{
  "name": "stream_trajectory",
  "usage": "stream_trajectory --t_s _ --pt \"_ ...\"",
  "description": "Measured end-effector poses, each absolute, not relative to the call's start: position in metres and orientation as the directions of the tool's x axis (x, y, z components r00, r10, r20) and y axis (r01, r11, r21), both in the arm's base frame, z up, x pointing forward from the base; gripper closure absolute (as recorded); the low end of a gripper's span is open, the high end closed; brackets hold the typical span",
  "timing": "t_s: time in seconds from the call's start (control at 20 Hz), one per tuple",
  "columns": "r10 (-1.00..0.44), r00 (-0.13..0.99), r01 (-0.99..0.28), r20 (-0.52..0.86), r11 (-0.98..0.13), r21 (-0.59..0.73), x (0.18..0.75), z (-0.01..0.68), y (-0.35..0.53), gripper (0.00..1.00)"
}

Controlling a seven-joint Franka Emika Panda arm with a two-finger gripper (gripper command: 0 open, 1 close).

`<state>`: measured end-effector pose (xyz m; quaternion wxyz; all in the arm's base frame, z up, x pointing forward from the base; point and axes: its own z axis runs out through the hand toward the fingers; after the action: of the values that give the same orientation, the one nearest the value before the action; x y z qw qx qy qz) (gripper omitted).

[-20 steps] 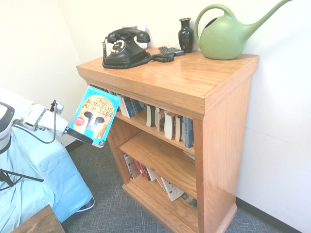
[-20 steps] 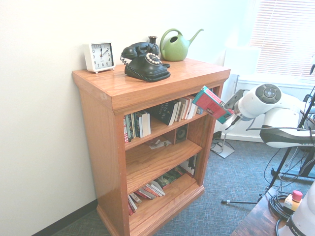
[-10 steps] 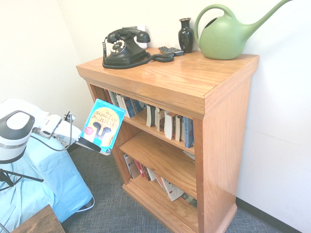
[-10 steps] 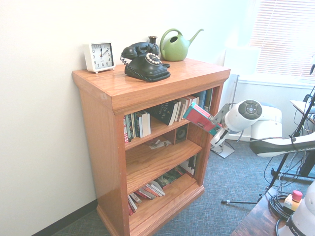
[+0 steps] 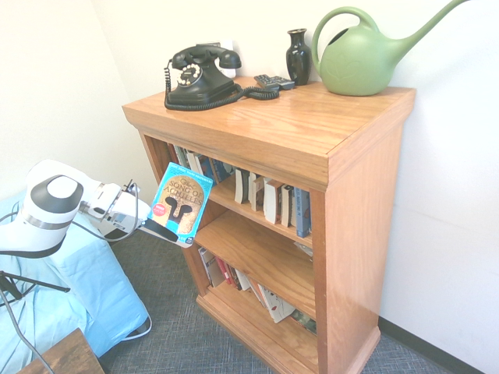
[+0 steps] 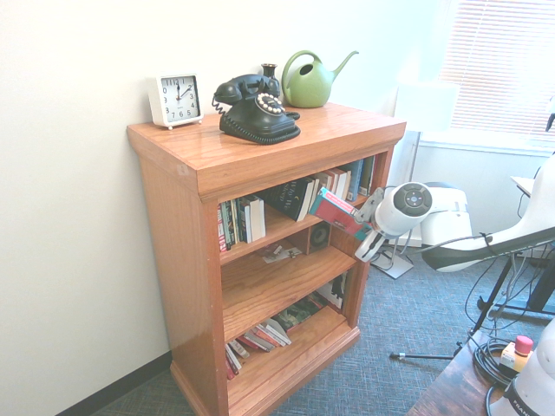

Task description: Organize the shelf

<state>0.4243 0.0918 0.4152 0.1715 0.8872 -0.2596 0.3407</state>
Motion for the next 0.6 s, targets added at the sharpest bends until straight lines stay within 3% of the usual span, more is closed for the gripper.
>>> stream_trajectory --t_s 0.6 --pt "-0.481 0.702 -0.550 0.524 -0.835 -0.029 0.483 0.426 0.129 1.00"
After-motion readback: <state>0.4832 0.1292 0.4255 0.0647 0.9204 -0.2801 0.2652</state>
